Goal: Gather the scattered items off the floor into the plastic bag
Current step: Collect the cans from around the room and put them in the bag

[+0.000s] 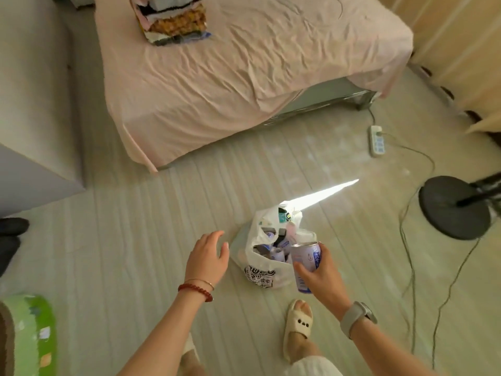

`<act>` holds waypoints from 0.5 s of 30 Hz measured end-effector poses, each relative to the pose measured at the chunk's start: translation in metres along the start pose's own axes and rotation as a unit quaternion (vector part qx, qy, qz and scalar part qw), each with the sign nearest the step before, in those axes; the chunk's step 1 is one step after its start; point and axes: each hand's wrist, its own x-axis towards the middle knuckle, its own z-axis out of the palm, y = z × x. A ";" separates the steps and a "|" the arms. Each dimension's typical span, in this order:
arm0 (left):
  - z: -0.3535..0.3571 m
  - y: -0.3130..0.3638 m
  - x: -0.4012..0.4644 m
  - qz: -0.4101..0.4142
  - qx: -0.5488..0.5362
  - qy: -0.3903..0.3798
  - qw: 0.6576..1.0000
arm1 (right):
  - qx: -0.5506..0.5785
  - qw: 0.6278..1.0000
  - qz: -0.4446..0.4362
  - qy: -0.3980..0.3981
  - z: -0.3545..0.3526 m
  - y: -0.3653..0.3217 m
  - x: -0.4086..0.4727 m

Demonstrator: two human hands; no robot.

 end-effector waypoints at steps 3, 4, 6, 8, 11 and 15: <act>0.072 0.033 0.018 -0.007 0.005 -0.050 0.999 | -0.006 1.000 0.024 -0.001 -0.029 0.049 0.040; 0.095 0.038 0.026 -0.011 0.007 -0.060 0.998 | -0.019 1.000 0.021 -0.001 -0.031 0.065 0.055; 0.134 0.040 0.039 -0.026 0.003 -0.074 0.997 | -0.057 0.998 0.010 -0.010 -0.030 0.092 0.085; 0.170 0.030 0.053 -0.042 0.006 -0.084 0.996 | -0.098 0.994 -0.025 -0.029 -0.018 0.118 0.115; 0.224 -0.001 0.084 -0.052 0.022 -0.083 0.995 | -0.140 0.985 -0.082 -0.055 0.019 0.151 0.168; 0.300 -0.058 0.139 -0.012 0.037 -0.066 0.997 | -0.274 0.951 -0.119 -0.078 0.086 0.204 0.250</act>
